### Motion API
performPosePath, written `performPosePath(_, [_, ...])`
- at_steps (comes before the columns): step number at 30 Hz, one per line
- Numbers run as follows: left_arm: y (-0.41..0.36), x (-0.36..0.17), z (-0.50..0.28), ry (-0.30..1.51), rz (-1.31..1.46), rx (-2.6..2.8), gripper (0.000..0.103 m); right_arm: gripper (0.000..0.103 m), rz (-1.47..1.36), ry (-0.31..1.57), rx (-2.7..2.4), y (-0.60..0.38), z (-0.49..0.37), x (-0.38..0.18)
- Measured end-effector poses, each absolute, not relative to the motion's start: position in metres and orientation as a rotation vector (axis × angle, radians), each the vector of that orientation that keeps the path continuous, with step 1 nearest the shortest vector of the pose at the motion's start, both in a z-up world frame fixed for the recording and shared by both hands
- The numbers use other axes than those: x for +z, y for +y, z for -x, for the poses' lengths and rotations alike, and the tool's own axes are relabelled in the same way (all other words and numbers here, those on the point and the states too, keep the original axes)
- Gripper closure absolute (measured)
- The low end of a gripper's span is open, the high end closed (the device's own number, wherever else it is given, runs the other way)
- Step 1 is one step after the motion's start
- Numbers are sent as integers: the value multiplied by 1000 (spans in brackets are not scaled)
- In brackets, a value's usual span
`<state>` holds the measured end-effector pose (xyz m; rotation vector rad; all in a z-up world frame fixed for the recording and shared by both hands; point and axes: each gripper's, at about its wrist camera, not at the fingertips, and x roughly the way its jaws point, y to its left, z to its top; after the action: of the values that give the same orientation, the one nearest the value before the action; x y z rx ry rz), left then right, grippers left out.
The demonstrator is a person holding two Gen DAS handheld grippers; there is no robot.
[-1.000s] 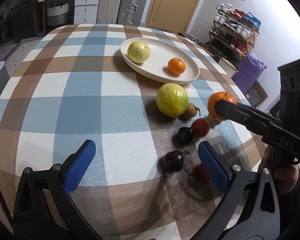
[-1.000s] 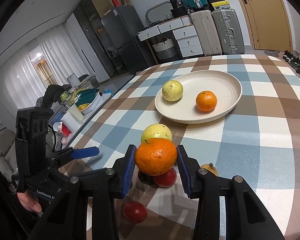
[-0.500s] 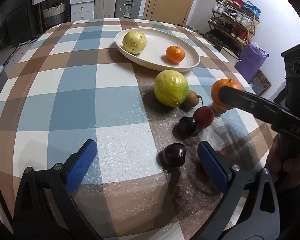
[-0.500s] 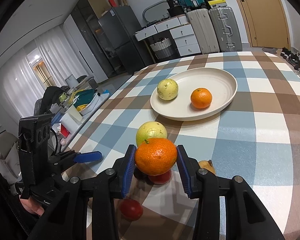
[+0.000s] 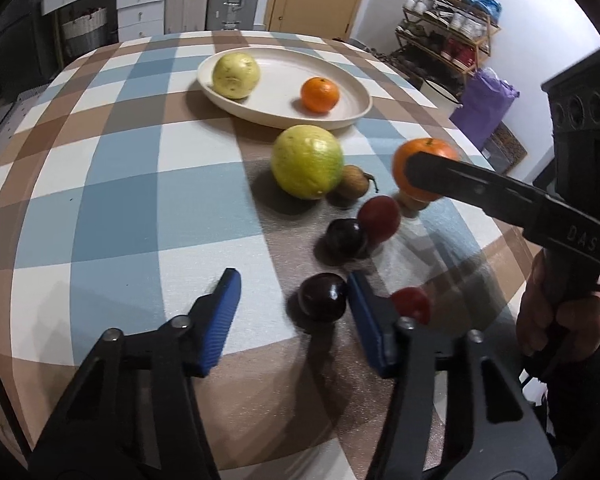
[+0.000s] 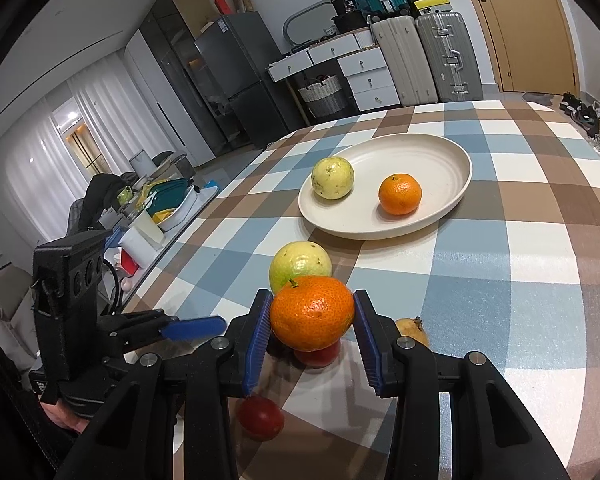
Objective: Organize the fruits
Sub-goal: 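Grasp the dark plum with the left tool while the right tool holds the orange, then carry the orange and plum onto the white plate and open both tools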
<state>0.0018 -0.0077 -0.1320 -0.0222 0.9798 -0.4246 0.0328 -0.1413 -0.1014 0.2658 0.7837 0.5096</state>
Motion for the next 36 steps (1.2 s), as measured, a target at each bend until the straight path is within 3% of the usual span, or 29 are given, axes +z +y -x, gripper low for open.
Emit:
performPosePath(8, [-14, -131, 0, 991, 43, -485, 81, 62, -266, 784, 509, -141, -33, -101])
performPosePath(21, [-8, -121, -6, 972, 50, -484, 81, 62, -267, 781, 509, -143, -34, -101])
performPosePath(36, [15, -57, -66, 885, 130, -461, 81, 62, -237, 733, 563, -146, -62, -69])
